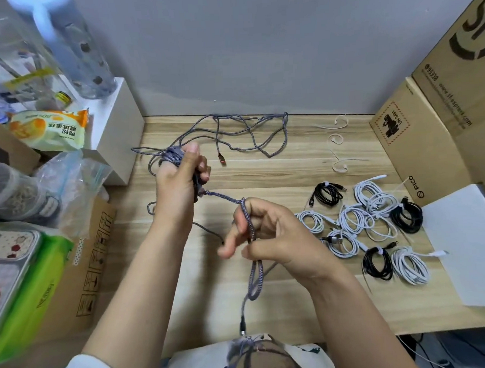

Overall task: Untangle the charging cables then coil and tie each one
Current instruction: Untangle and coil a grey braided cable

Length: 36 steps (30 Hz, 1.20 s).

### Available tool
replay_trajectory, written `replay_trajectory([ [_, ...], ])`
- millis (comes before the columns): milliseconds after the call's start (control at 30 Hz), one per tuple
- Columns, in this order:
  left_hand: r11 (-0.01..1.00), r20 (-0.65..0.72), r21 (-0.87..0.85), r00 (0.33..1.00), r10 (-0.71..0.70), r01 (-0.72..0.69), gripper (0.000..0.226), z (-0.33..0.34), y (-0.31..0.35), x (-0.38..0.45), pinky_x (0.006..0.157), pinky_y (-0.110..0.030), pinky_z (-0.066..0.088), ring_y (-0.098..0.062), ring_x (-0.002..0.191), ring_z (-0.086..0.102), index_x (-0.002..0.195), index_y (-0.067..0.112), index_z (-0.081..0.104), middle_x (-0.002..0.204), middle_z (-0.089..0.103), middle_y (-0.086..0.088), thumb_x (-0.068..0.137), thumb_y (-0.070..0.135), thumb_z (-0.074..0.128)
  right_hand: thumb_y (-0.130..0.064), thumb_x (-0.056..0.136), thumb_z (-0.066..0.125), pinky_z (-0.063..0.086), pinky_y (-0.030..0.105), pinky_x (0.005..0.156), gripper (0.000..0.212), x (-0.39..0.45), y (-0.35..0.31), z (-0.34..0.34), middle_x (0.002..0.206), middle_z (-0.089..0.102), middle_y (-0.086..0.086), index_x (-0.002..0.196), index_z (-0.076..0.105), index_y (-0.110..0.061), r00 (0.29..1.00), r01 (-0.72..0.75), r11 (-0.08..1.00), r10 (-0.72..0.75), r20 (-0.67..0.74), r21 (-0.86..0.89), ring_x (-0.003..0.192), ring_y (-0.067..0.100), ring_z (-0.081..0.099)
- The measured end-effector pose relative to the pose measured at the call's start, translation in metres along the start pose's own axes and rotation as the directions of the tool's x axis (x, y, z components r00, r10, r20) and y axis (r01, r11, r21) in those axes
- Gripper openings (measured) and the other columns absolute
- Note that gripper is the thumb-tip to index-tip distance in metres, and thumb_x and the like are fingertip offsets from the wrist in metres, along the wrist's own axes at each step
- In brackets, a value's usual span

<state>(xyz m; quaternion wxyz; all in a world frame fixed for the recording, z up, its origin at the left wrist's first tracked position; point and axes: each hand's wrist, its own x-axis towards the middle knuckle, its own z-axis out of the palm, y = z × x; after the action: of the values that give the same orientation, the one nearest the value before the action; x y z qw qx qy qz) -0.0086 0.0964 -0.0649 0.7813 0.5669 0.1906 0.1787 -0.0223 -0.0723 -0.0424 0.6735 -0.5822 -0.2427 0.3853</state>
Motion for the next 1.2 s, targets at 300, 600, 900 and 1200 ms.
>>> replay_trajectory([
  [300, 0.862, 0.58, 0.502, 0.712, -0.395, 0.069, 0.064, 0.0, 0.01, -0.028, 0.044, -0.014, 0.033, -0.021, 0.043, 0.036, 0.047, 0.026, 0.055, 0.034, 0.041, -0.004, 0.097, 0.053, 0.026, -0.016, 0.066, 0.057, 0.022, 0.02, 0.042, 0.02, -0.006, -0.014, -0.009, 0.056, 0.061, 0.005, 0.085, 0.056, -0.012, 0.999, 0.019, 0.984, -0.026, 0.034, 0.178, 0.045, 0.011, 0.042],
  [600, 0.894, 0.866, 0.325, 0.283, -0.413, 0.31, 0.039, -0.037, 0.0, -0.024, 0.057, -0.032, 0.032, -0.012, 0.033, 0.032, 0.06, 0.018, 0.064, 0.034, 0.036, 0.01, 0.073, 0.054, 0.071, -0.016, 0.059, 0.082, 0.019, 0.014, 0.035, 0.029, -0.007, -0.019, -0.045, 0.05, 0.037, -0.008, 0.079, 0.061, -0.019, 0.927, 0.33, 0.646, -0.086, -0.364, 0.688, 0.044, 0.006, 0.018],
  [900, 0.869, 0.935, 0.058, 0.278, -0.22, 0.492, 0.045, -0.028, 0.008, -0.024, 0.07, -0.018, 0.049, -0.013, 0.034, 0.027, 0.071, 0.019, 0.06, 0.036, 0.021, 0.005, 0.09, 0.058, 0.045, -0.02, 0.073, 0.06, 0.01, 0.012, 0.035, 0.011, 0.002, 0.0, -0.038, 0.043, 0.033, -0.013, 0.076, 0.05, -0.015, 0.733, 0.136, 0.956, 0.078, -0.676, 0.259, 0.034, -0.001, 0.018],
  [1200, 0.753, 0.447, 0.6, 0.669, -0.594, 0.268, 0.047, 0.0, 0.005, -0.032, 0.051, -0.03, 0.012, -0.012, 0.036, 0.014, 0.05, 0.013, 0.046, 0.034, 0.024, 0.0, 0.089, 0.036, 0.056, -0.038, 0.079, 0.05, 0.009, 0.015, 0.038, 0.033, 0.001, -0.01, -0.021, 0.044, 0.026, -0.011, 0.059, 0.045, -0.012, 0.794, 0.077, 0.993, -0.005, -0.608, 0.094, 0.037, 0.001, 0.016],
])
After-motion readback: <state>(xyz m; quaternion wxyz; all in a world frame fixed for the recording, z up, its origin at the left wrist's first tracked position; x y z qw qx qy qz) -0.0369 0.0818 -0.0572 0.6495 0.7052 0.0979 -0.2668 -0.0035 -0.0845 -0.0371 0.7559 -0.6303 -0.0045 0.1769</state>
